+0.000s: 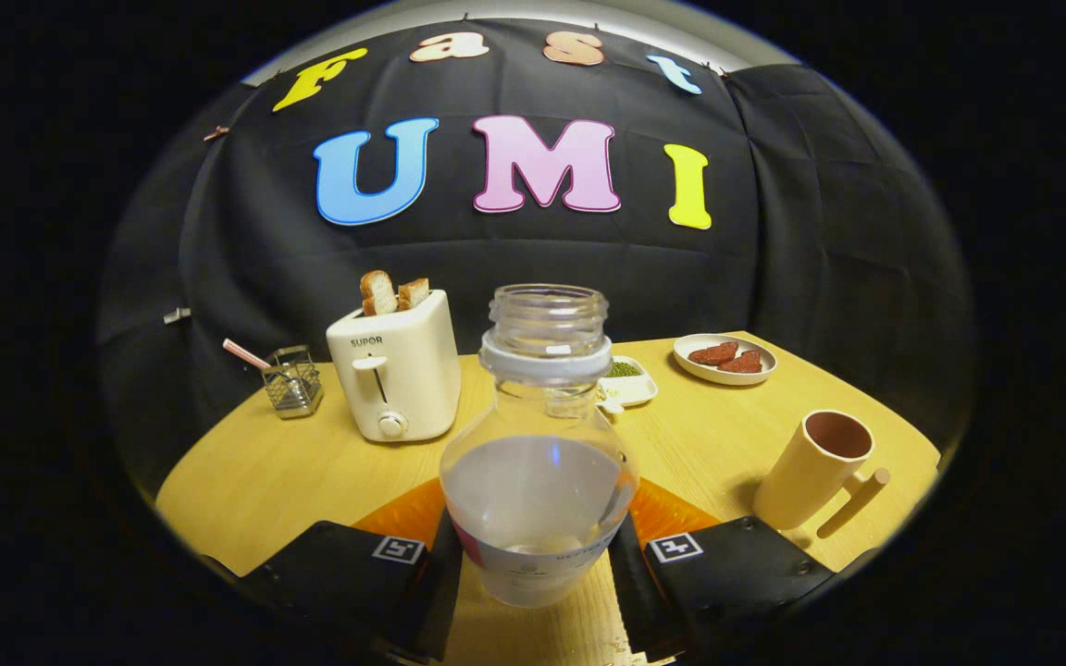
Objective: Take the bottle from table, then pour the juice into the cup, finally place the bottle on the coaster
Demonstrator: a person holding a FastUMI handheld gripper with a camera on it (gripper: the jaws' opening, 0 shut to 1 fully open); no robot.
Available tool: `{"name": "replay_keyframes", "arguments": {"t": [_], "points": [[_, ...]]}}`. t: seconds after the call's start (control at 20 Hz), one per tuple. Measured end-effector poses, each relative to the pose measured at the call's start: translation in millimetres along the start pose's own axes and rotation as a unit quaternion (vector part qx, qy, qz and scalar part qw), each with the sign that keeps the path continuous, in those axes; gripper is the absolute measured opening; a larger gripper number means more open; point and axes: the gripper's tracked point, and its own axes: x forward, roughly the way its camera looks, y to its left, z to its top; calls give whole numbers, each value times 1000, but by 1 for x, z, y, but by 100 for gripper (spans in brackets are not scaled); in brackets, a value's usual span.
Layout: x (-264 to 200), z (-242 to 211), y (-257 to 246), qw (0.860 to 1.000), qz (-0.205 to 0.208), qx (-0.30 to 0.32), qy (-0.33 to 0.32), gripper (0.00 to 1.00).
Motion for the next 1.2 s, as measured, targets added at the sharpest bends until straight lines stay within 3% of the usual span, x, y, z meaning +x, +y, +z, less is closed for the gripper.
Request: {"name": "replay_keyframes", "arguments": {"t": [0.4,0.65,0.9,1.2], "points": [[-27,36,-17,993,25,116,17,72],[-33,48,-26,973,51,218,47,72],[-31,68,-55,941,51,333,41,72],[-11,75,-89,879,32,475,40,72]]}}
